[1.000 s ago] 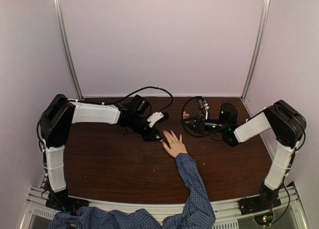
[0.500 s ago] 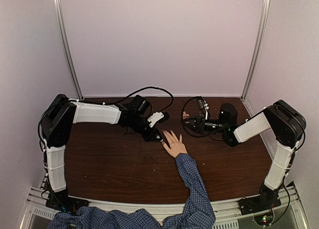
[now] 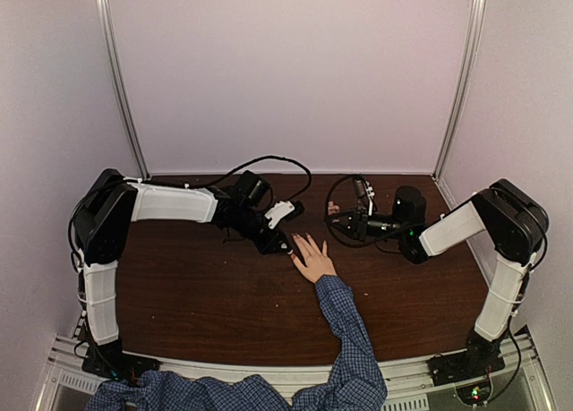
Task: Paint the nails
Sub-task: Paint the nail with the hand.
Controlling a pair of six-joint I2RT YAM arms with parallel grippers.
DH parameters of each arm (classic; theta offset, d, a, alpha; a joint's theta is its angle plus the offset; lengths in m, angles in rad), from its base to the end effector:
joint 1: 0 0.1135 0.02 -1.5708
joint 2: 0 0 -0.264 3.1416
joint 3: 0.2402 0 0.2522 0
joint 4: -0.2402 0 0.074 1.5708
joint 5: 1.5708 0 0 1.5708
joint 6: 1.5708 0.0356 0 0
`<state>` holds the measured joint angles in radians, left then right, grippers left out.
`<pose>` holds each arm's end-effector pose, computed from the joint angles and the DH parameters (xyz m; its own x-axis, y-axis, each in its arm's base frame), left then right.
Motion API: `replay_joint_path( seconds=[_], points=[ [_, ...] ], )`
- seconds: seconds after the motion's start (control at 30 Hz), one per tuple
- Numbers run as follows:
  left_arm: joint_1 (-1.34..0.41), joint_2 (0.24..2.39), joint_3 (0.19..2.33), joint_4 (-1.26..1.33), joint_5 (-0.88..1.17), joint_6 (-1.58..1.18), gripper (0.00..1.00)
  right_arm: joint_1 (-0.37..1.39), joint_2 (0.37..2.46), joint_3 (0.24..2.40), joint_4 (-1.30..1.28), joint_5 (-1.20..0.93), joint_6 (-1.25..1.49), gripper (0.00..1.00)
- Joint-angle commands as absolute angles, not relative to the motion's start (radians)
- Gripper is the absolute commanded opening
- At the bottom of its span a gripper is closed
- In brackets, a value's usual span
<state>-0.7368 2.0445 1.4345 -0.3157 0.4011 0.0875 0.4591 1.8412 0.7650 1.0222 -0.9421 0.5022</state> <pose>0.3164 -0.3058 0.1720 -0.5203 0.5806 -0.6262 0.8411 0.4752 -0.2582 0.3049 0.1829 0.1757 -0.5164 0.0605 -0.8542 -0.8397 0.1599 0.5189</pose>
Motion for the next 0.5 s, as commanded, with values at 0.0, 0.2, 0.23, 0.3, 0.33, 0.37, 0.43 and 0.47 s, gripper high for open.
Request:
replay_joint_path(
  seconds=[0.0,0.2,0.23,0.3,0.33,0.37,0.43,0.47],
  points=[
    [-0.740,2.045,1.437,-0.302,0.394,0.092,0.00,0.452,1.850,0.762,1.063,-0.950,0.507,0.00],
    [-0.741,2.032,1.416,-0.297,0.394,0.090,0.00,0.452,1.849,0.762,1.063,-0.949,0.507,0.00],
    [-0.741,2.031,1.415,-0.296,0.392,0.089,0.00,0.452,1.850,0.762,1.063,-0.950,0.507,0.00],
    [-0.741,2.028,1.414,-0.296,0.389,0.089,0.00,0.453,1.849,0.762,1.062,-0.950,0.507,0.00],
    [-0.741,2.027,1.413,-0.297,0.389,0.090,0.00,0.453,1.849,0.762,1.063,-0.950,0.507,0.00],
    [-0.741,2.028,1.413,-0.297,0.387,0.089,0.00,0.452,1.848,0.762,1.063,-0.950,0.507,0.00],
    [-0.740,2.027,1.411,-0.297,0.384,0.089,0.00,0.453,1.849,0.762,1.063,-0.950,0.508,0.00],
    [-0.739,2.028,1.410,-0.298,0.384,0.089,0.00,0.453,1.848,0.763,1.063,-0.950,0.507,0.00]
  ],
)
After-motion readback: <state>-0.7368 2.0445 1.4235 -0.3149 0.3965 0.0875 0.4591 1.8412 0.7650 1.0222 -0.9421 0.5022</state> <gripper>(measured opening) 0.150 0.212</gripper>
